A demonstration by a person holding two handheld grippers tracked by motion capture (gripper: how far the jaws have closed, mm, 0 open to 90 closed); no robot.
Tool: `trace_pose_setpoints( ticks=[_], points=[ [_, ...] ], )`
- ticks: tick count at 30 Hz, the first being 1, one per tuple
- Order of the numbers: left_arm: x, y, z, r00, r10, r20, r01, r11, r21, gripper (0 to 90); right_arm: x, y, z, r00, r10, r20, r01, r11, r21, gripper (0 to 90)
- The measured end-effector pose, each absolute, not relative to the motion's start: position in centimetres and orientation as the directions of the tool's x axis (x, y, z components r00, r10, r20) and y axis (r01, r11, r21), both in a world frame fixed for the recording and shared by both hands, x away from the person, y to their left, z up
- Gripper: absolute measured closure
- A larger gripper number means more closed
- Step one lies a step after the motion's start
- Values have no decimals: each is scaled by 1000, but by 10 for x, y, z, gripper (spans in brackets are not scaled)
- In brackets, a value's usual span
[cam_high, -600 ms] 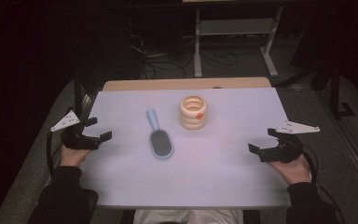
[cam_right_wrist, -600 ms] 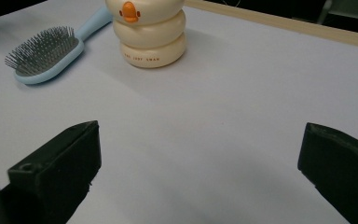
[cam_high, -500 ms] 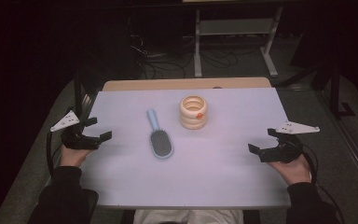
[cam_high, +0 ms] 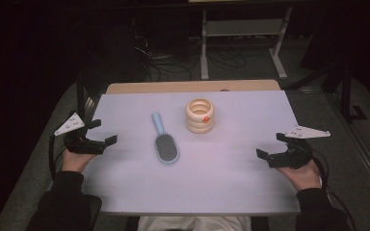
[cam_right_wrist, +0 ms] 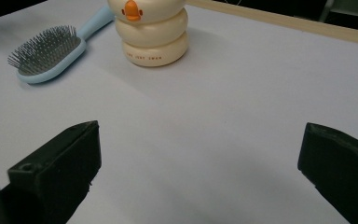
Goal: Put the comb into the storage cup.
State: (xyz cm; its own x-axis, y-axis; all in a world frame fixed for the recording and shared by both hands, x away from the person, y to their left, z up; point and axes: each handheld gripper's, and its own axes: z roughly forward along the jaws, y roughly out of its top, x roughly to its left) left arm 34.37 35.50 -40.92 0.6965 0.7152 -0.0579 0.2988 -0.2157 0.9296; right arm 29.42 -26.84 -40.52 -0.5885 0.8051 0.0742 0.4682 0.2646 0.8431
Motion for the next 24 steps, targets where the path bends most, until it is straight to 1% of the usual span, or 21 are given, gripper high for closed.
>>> trace_pose_setpoints(
  ticks=[6, 10, 24],
  points=[
    [344, 358, -405, 699, 710, -82, 316, -204, 927, 0, 293, -267, -406, -592, 803, 71, 468, 271, 841, 0],
    [346, 359, -404, 712, 692, -123, 331, -176, 927, 0, 292, -267, -406, -590, 805, 66, 468, 274, 840, 0],
    [359, 344, -381, 737, 671, -81, 331, -255, 909, 0, 290, -267, -405, -597, 799, 64, 459, 275, 845, 0]
  ],
)
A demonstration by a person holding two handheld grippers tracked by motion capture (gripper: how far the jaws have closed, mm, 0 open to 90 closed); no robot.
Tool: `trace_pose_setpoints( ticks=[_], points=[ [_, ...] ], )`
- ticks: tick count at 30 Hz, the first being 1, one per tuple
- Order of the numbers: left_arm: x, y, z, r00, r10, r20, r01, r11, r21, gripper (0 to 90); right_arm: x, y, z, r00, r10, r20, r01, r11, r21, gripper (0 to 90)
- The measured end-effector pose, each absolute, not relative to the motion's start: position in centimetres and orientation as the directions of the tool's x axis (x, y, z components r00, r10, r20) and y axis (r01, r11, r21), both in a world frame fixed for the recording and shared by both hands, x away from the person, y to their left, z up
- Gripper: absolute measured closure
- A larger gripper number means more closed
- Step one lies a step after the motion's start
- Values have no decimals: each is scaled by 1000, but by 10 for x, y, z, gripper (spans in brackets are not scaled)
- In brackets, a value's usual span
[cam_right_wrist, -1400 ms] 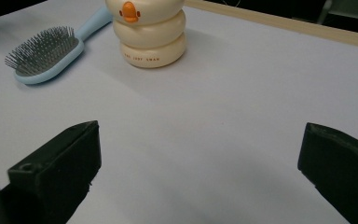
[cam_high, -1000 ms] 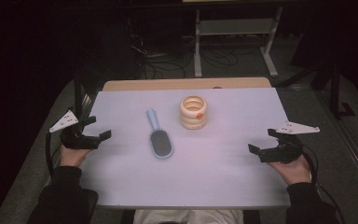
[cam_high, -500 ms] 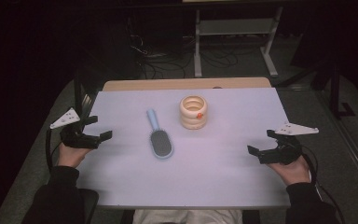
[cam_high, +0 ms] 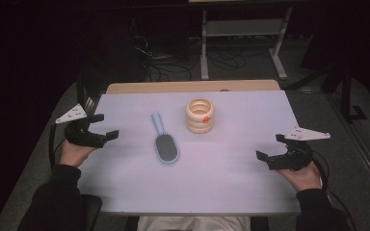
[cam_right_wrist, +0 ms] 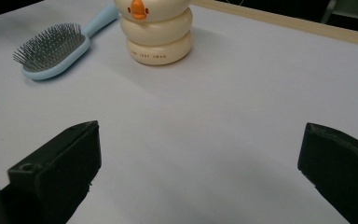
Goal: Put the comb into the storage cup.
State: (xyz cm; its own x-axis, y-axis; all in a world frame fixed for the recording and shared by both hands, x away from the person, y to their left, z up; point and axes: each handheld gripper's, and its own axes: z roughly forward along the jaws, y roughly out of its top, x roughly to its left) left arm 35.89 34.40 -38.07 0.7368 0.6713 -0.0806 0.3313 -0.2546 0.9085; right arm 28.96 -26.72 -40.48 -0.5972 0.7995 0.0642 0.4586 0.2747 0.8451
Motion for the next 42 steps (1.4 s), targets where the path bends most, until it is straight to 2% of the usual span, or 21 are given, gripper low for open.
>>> trace_pose_setpoints(
  ticks=[29, 42],
  points=[
    [395, 303, -354, 799, 597, -71, 329, -335, 883, 0, 289, -267, -405, -602, 796, 64, 462, 281, 841, 0],
    [421, 295, -348, 780, 619, -96, 363, -323, 874, 15, 289, -267, -405, -604, 794, 69, 463, 279, 841, 0]
  ],
)
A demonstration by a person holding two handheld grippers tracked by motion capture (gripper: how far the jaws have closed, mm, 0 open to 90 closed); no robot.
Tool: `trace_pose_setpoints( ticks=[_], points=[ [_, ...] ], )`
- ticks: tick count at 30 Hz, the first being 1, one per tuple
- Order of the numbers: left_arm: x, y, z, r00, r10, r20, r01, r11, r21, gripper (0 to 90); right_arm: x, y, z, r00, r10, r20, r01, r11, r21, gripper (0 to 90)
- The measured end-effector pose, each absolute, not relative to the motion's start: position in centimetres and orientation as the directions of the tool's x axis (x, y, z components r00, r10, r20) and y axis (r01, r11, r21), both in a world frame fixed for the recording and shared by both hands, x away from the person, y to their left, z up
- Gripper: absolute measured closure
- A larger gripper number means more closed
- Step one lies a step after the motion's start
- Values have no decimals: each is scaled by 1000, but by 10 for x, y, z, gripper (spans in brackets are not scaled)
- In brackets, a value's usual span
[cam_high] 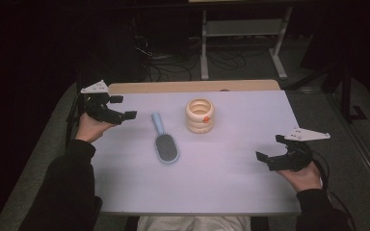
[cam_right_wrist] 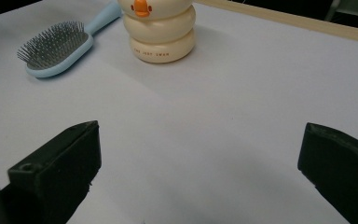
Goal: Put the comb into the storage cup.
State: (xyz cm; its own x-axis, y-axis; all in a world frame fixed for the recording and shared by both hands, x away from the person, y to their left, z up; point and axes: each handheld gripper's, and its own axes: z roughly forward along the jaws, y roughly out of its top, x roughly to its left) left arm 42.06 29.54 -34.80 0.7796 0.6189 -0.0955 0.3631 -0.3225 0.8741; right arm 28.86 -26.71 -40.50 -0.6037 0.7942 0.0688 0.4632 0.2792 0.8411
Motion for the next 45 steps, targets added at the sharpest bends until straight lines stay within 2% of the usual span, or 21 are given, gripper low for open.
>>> trace_pose_setpoints(
  ticks=[10, 14, 20, 24, 35, 36, 42, 45],
  points=[
    [434, 273, -347, 803, 586, -108, 366, -341, 866, 58, 289, -267, -405, -605, 793, 68, 464, 282, 840, 0],
    [436, 264, -340, 814, 574, -85, 349, -367, 862, 128, 289, -267, -406, -605, 793, 68, 466, 283, 838, 0],
    [443, 256, -333, 818, 571, -73, 344, -384, 857, 164, 288, -267, -405, -607, 792, 67, 464, 285, 839, 0],
    [449, 254, -337, 807, 588, -61, 329, -361, 873, 258, 288, -267, -405, -608, 791, 65, 460, 284, 841, 0],
    [465, 244, -356, 790, 608, -75, 360, -363, 860, 435, 288, -267, -405, -608, 791, 64, 460, 285, 841, 0],
    [467, 244, -357, 789, 610, -76, 365, -365, 856, 471, 289, -267, -405, -608, 791, 65, 461, 285, 841, 0],
    [474, 244, -366, 774, 627, -89, 390, -360, 848, 546, 288, -266, -405, -609, 791, 63, 461, 289, 839, 0],
    [478, 243, -370, 765, 636, -100, 404, -353, 844, 552, 289, -266, -405, -609, 790, 62, 462, 291, 838, 0]
  ],
)
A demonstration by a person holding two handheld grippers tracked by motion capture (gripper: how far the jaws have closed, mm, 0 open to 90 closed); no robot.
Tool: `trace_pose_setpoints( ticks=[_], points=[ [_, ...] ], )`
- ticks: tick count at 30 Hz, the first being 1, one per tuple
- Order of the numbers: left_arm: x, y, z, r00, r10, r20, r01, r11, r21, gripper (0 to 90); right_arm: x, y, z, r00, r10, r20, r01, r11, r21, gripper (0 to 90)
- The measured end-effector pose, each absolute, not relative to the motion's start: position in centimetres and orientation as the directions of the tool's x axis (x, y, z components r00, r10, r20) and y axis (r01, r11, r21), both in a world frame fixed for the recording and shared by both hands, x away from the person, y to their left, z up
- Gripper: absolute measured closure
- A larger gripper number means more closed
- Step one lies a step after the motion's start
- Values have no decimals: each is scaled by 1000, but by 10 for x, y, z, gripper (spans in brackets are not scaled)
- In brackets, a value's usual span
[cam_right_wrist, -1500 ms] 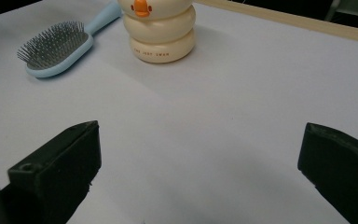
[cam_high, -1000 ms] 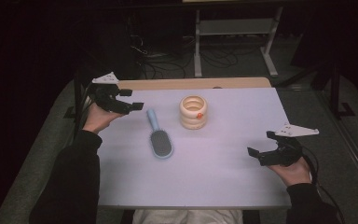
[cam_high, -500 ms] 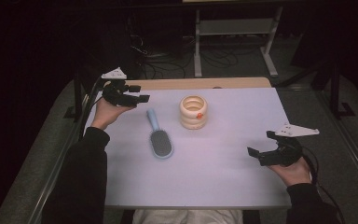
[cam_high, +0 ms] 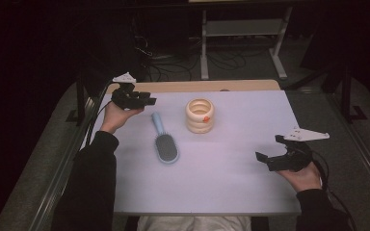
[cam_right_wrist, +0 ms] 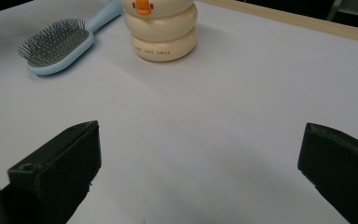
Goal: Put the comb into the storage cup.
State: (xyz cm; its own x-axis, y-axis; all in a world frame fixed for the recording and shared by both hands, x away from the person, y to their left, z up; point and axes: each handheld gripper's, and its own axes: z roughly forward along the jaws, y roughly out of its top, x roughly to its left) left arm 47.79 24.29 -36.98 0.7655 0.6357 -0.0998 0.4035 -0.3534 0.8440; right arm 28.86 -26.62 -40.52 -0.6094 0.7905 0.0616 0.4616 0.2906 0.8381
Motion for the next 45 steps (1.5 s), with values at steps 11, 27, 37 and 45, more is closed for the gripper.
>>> trace_pose_setpoints(
  ticks=[11, 27, 37, 45],
  points=[
    [488, 236, -384, 737, 665, -116, 443, -347, 827, 662, 289, -266, -406, -612, 788, 63, 467, 296, 833, 0],
    [500, 225, -412, 747, 646, -159, 493, -376, 785, 873, 290, -266, -407, -618, 783, 64, 468, 302, 830, 0],
    [505, 218, -430, 753, 632, -182, 526, -412, 744, 900, 291, -265, -407, -624, 779, 61, 469, 310, 827, 0],
    [508, 210, -443, 752, 637, -170, 532, -432, 728, 900, 292, -263, -408, -627, 777, 55, 469, 321, 823, 0]
  ],
)
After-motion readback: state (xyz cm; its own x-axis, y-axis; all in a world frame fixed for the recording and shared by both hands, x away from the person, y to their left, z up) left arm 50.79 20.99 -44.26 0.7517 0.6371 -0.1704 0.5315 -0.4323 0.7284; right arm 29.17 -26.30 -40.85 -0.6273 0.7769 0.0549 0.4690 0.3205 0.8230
